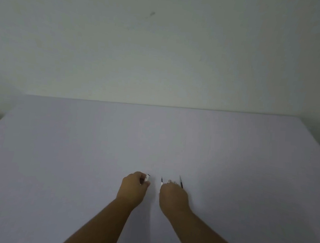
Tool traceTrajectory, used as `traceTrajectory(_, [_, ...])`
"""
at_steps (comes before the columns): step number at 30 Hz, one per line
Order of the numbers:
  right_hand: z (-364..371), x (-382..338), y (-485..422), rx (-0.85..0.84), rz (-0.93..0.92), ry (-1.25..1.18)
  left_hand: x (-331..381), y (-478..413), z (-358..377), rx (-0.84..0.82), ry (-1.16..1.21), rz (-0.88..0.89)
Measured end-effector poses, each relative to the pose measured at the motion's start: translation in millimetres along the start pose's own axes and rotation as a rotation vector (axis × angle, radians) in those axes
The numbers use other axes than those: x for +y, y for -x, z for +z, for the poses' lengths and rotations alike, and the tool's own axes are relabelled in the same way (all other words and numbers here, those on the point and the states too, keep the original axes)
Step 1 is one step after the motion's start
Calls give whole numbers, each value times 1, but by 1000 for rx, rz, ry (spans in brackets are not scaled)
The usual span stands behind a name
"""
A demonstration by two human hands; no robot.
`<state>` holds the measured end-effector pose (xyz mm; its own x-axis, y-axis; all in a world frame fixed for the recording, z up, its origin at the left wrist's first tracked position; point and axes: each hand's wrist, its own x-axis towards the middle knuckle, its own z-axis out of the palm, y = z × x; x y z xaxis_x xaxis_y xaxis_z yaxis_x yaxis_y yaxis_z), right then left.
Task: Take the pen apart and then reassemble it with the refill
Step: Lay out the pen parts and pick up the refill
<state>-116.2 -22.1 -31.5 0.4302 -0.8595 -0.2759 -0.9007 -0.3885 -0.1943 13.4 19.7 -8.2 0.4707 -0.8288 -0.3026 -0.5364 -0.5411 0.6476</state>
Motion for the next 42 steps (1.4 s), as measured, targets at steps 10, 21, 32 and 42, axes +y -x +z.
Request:
traceTrajectory(10, [-27, -1, -4, 69, 274, -667, -1, 8, 0, -25, -12, -5])
traceTrajectory(21, [-51, 10, -3, 144, 362, -1268, 13, 10, 5, -74, 3, 50])
traceTrajectory(32, [-52, 16, 2, 43, 228, -1161, 24, 12, 5, -86, 33, 84])
traceTrajectory(42, [-60, 24, -9, -4, 190, -1208, 33, 11, 7, -87, 29, 135])
